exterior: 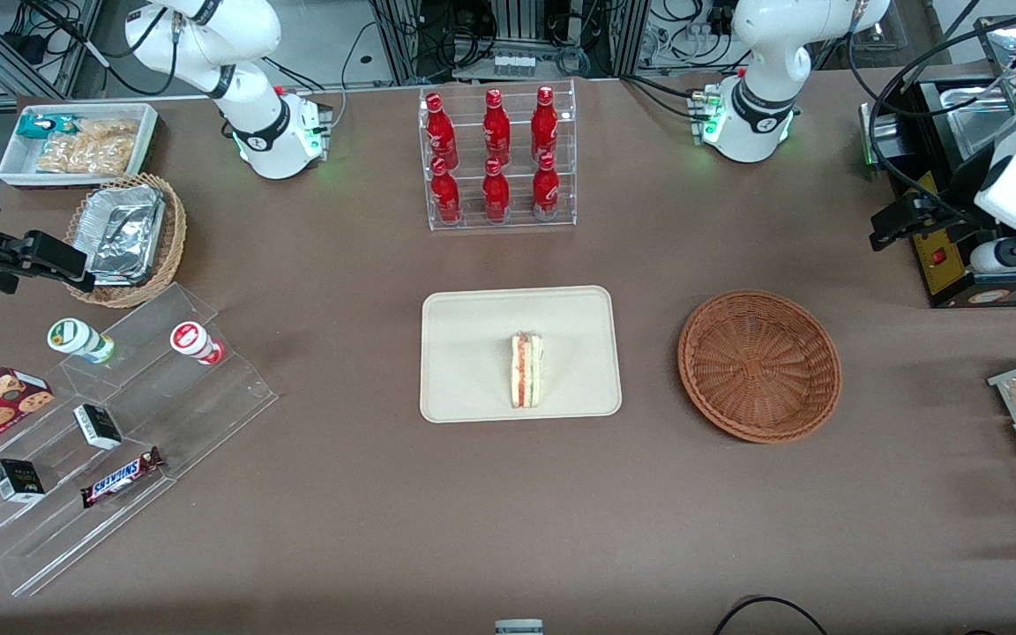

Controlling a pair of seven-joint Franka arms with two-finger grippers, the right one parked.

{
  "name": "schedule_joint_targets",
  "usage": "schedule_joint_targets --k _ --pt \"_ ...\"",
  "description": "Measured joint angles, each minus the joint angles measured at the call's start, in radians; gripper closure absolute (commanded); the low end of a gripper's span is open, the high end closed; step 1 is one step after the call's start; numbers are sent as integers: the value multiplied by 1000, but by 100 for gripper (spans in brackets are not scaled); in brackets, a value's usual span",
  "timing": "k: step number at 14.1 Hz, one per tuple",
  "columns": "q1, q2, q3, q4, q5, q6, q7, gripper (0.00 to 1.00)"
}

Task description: Place sandwich from basket to tray

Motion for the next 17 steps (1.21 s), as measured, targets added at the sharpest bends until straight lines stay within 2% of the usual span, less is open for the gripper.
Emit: schedule_joint_targets --k 10,13,17 --pt "-13 0 -14 2 5 0 0 0" --pt "-16 0 -16 2 38 -5 0 0" --pt "-17 0 -16 2 43 -10 1 0"
